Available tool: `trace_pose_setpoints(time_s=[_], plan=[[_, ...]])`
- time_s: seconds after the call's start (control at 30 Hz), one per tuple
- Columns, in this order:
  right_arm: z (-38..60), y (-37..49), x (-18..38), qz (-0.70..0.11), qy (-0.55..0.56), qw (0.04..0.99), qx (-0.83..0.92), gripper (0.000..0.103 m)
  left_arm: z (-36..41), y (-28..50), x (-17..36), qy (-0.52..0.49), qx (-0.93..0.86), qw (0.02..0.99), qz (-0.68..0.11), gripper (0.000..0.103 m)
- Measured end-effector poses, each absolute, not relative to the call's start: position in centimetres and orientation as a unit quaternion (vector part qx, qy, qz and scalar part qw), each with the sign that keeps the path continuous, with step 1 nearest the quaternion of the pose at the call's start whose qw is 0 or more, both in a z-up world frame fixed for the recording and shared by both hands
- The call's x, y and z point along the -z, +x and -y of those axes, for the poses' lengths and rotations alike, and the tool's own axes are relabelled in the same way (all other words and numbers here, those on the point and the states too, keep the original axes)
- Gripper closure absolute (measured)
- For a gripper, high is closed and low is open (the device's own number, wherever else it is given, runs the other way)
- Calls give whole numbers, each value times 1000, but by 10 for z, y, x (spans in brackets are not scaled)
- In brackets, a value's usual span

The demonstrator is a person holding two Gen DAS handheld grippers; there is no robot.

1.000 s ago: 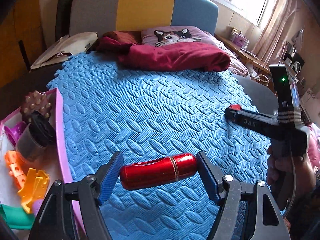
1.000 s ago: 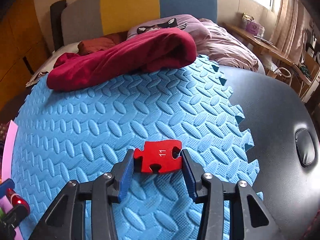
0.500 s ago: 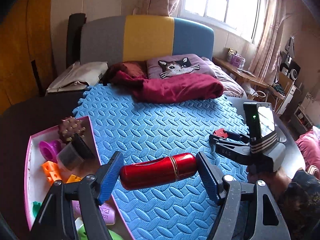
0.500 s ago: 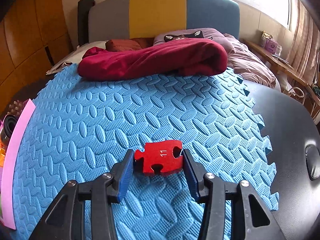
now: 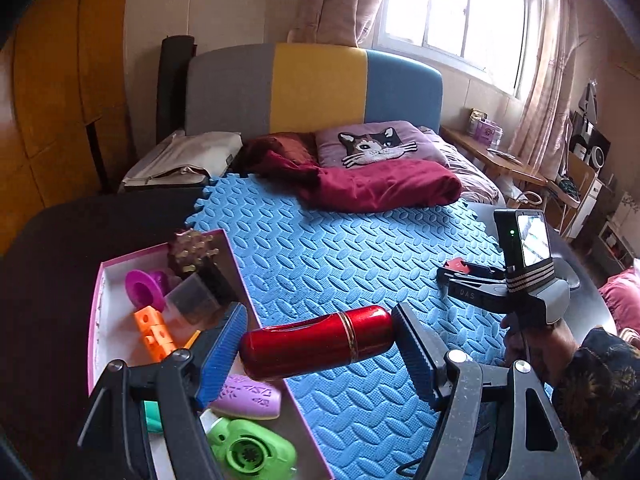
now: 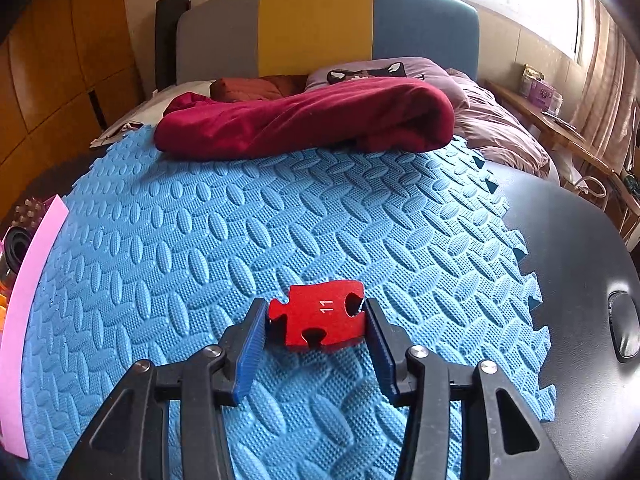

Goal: Organize rigid objects
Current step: 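Carry the red cylinder into the tray and open the left tool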

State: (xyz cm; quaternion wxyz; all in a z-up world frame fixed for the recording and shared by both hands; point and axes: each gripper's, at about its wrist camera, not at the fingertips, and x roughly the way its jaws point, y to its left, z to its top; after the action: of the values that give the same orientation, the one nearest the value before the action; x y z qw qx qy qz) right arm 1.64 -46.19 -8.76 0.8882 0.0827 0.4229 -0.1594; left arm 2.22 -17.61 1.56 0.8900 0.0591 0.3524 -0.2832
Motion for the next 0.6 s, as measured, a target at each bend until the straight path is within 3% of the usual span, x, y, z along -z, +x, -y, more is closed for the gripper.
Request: trace_pose_setpoints(time_s=[0.6], plan=[[462,16,88,-423,83,888,159,55,55,20,-7,25,192,906,-377,29]])
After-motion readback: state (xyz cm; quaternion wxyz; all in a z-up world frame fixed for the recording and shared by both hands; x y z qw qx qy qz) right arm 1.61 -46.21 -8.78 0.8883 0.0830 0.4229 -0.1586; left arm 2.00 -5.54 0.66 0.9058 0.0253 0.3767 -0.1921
